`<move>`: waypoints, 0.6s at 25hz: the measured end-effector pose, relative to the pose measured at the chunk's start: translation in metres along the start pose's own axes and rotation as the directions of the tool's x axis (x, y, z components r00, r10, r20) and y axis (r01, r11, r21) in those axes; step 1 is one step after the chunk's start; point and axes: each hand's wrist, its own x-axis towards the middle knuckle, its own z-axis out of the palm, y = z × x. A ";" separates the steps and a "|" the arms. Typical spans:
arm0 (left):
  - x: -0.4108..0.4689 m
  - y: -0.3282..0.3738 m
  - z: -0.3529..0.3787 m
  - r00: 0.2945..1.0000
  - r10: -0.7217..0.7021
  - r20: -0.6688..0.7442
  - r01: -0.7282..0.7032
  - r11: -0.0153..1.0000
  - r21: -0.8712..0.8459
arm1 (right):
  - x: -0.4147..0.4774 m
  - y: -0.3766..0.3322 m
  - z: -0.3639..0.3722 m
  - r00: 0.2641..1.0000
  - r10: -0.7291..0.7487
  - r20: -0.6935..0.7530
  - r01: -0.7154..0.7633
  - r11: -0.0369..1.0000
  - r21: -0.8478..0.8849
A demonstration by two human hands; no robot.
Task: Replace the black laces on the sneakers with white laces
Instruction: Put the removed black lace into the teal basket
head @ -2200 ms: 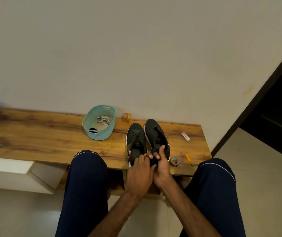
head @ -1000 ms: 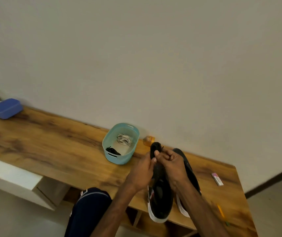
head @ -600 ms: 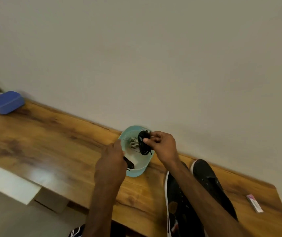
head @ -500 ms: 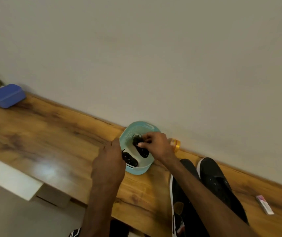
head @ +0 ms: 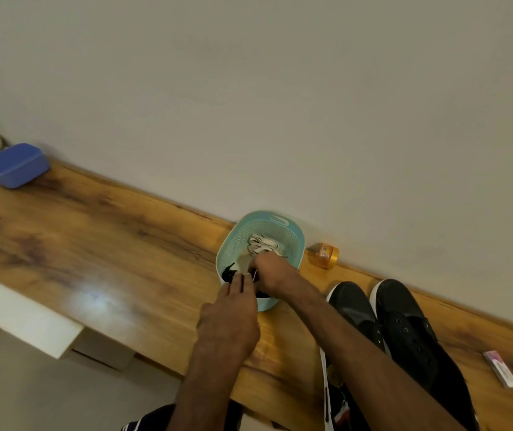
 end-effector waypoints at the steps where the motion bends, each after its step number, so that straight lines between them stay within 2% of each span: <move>1: 0.000 0.001 0.002 1.000 0.001 0.030 -0.001 1.000 0.010 | -0.001 0.000 0.000 1.000 -0.003 -0.006 0.003 1.000 -0.002; 6: 0.000 0.007 0.006 0.998 0.003 0.060 -0.006 0.999 0.050 | 0.005 0.013 -0.023 0.981 0.106 -0.162 -0.092 0.991 0.096; 9: -0.001 0.009 0.006 0.997 0.002 0.076 -0.006 0.998 0.056 | 0.012 0.021 -0.033 0.959 0.156 -0.238 -0.177 0.982 -0.068; 13: -0.001 0.005 0.005 0.995 -0.014 0.094 0.010 0.999 0.041 | 0.017 0.021 -0.025 0.961 0.191 -0.201 -0.234 0.947 -0.219; 15: -0.001 0.002 0.005 0.995 -0.020 0.100 0.015 0.999 0.051 | 0.020 0.018 -0.021 0.954 0.196 -0.228 -0.253 0.934 -0.254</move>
